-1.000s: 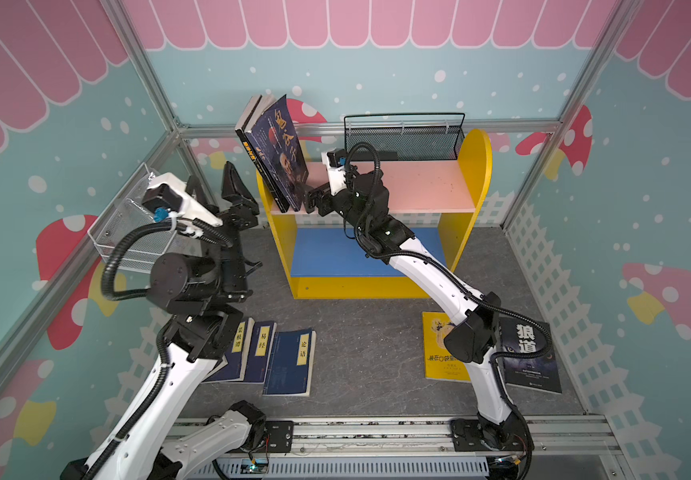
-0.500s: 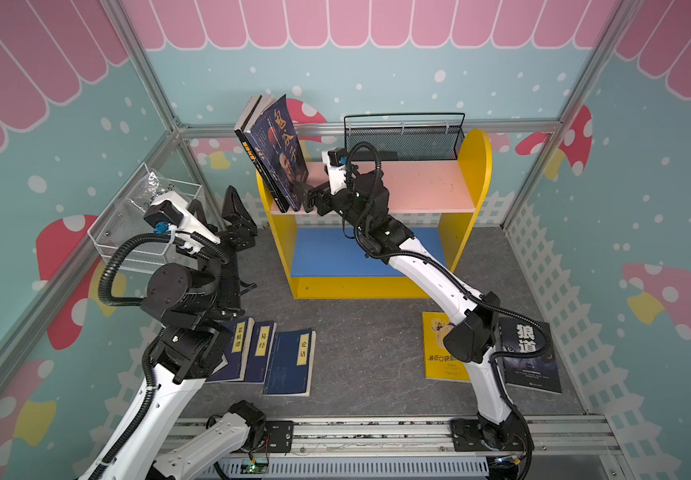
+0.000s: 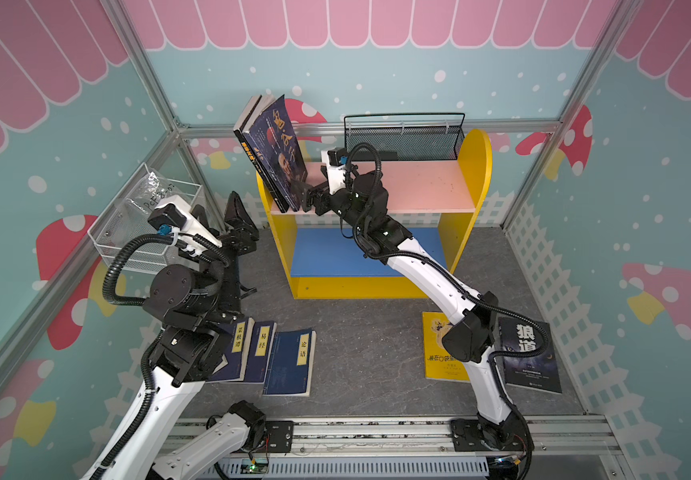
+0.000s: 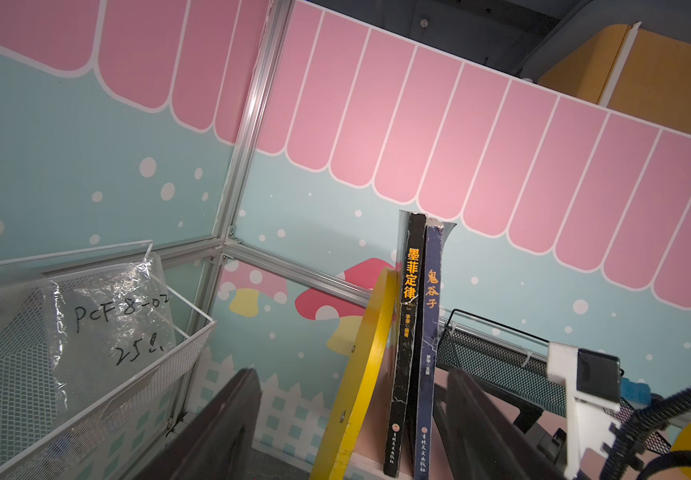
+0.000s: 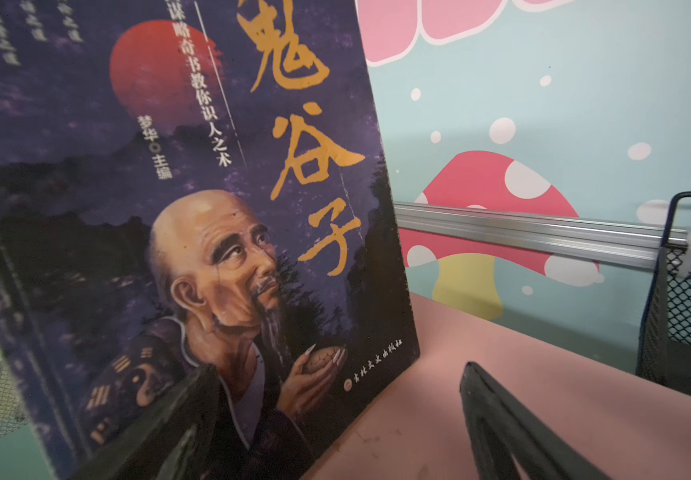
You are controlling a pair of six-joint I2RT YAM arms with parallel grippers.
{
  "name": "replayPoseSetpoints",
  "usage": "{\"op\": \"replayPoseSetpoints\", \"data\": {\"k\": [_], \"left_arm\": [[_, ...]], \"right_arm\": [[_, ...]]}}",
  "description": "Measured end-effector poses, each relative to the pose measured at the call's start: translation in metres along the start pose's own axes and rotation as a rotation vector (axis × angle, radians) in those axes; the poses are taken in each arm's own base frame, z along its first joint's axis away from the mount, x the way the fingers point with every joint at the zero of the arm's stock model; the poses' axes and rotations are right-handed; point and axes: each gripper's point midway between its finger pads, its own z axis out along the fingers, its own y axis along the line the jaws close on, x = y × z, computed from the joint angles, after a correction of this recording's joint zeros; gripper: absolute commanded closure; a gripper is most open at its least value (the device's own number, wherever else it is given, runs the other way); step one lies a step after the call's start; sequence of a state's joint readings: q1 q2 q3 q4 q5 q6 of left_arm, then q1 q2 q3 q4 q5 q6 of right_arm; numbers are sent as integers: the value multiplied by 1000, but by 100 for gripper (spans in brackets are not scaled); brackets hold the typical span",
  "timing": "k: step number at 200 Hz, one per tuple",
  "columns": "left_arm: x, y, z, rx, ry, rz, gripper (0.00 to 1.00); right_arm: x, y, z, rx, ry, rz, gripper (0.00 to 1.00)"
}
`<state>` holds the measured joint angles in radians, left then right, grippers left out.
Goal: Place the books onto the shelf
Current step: 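Hold the purple book against the black book with the right gripper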
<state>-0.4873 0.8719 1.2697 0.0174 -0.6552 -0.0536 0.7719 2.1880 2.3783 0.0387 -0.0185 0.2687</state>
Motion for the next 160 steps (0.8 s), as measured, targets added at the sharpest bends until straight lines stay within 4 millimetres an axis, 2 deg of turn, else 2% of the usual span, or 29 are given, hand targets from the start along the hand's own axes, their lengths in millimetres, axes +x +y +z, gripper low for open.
{"op": "replayPoseSetpoints", "data": {"k": [63,102,160], "left_arm": [[-1,5,-7,1,-2,-26,28],[-2,7,-9,2,-5,-31,27],[4,7,-9,1,4,-28,27]], "right_arm": [[9,-16,-11,153,87,-104,10],[11,-26,-17,225,120,-160,7],[12,-22,-18,202,143,-247,5]]}}
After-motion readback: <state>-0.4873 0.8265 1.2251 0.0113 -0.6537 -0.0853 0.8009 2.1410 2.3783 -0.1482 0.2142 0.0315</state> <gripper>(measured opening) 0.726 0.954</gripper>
